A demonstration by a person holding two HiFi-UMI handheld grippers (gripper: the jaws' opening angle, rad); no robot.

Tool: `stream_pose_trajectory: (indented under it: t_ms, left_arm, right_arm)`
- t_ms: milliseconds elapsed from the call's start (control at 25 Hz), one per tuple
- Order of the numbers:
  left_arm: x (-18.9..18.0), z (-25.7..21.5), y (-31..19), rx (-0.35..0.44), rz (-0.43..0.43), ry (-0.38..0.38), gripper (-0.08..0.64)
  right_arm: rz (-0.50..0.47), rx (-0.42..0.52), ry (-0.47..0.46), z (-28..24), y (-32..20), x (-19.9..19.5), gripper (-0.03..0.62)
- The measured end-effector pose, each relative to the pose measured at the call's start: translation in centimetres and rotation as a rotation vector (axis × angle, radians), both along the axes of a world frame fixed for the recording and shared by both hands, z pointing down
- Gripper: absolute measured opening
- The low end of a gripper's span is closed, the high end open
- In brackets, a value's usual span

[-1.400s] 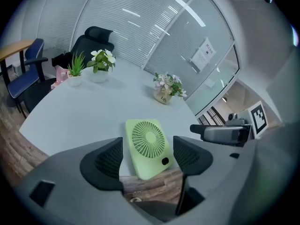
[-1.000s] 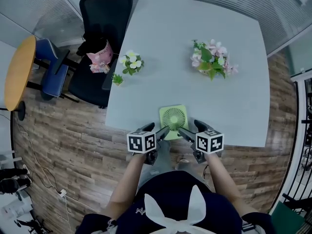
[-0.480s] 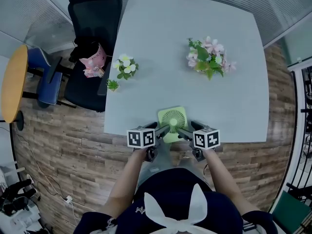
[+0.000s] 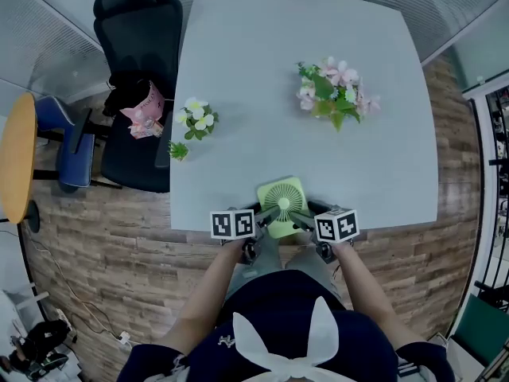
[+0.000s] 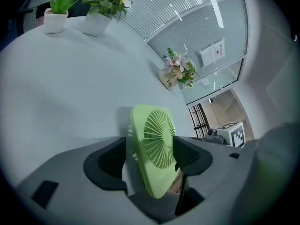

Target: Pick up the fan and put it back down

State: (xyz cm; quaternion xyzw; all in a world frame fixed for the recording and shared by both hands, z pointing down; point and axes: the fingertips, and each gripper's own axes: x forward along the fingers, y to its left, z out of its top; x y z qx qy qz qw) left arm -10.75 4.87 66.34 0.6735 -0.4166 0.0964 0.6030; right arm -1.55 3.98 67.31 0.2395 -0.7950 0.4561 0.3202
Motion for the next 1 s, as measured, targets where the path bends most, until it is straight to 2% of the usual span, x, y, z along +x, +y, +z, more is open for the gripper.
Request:
stream_pose_trajectory:
  t_ms: [360, 560, 760, 1000]
  left_arm:
    - [0.24, 0.01, 0.17, 0.003, 0.054, 0.027, 0.313]
    - [0.58, 0.42, 0.13, -0.004, 0.041, 0.024, 0.206]
    - [0.60, 0.55, 0.01, -0.012, 0.018, 0.072, 0.202]
    - [0.60, 0.50, 0.00, -0.007, 0.013, 0.078, 0.200]
  right_arm:
    - [0.035, -0.012, -0.028, 0.29, 0.67, -0.57, 0.249]
    - [0.047, -0.006, -0.040, 0.30, 0.75, -0.61, 0.249]
    - [0.060, 0.007, -0.051, 0.31, 0.66, -0.57, 0.247]
    - [0.076, 0.002, -0.057, 0.25, 0.79, -0.56, 0.244]
